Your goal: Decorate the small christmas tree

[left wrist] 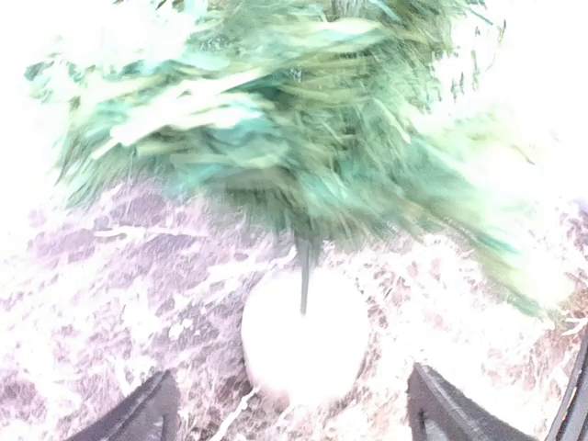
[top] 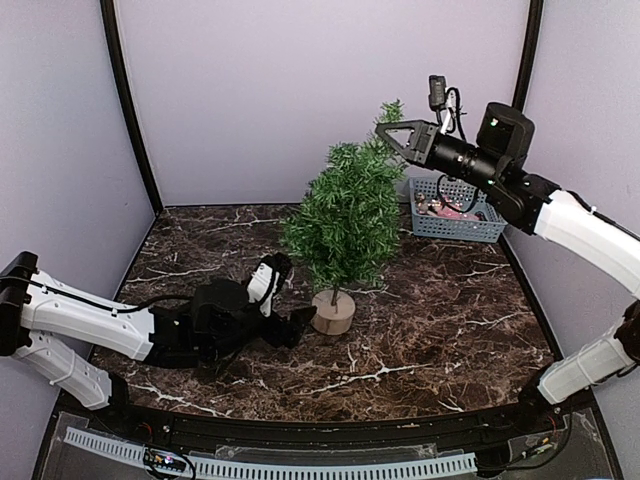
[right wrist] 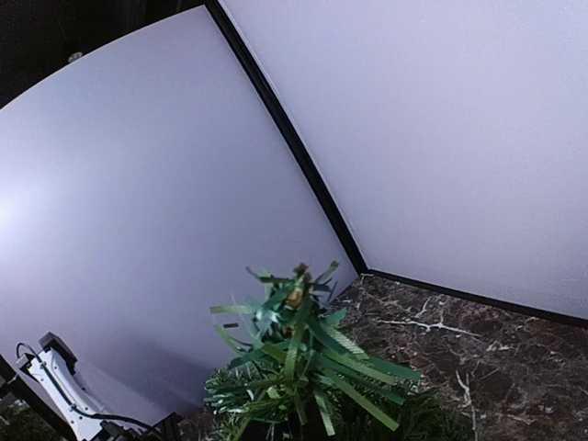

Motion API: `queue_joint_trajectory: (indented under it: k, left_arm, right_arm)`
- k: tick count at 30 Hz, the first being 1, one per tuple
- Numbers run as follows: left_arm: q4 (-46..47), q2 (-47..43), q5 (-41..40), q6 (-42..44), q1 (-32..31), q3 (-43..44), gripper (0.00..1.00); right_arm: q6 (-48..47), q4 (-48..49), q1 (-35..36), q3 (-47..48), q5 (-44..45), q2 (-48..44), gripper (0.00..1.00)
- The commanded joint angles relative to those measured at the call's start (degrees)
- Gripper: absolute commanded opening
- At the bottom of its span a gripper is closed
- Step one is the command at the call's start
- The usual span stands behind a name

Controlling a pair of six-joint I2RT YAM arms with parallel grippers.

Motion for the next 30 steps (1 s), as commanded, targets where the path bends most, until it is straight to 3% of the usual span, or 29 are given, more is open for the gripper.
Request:
queue_joint_trajectory:
  k: [1,6,9,14,23,30]
  left_arm:
    - [-7.4,-1.1,-1.4,-4.9,-0.2,0.7,0.92]
    - [-17.1,-2.6,-2.9,-11.3,0.1,3.2,0.98]
    - [-20.6,-4.4,2.5,-15.6,3.4,3.4,0.99]
    - [-30.5,-8.7,14.1,-17.9,14.7,5.0,0.99]
    - [-43.3,-19.5,29.5,-11.2,39.1,9.0,0.99]
    - [-45.0,-22.2,34.1,-7.8,47.4,10.3,0.99]
  right_arm:
    - [-6.6,1.0,0.6,4.3,8.0,0.1,0.00]
    - [-10.8,-4.3,0.7,7.6,12.1,1.1,0.00]
    - [-12.5,-6.0,0.9,8.8,13.2,1.4,0.00]
    - [-13.6,-6.7,1.6,10.6,14.4,2.3,0.00]
    - [-16.5,-7.4,6.1,17.7,18.1,6.9,0.00]
    - [-16.7,-6.3,7.6,18.4,18.1,9.1,0.00]
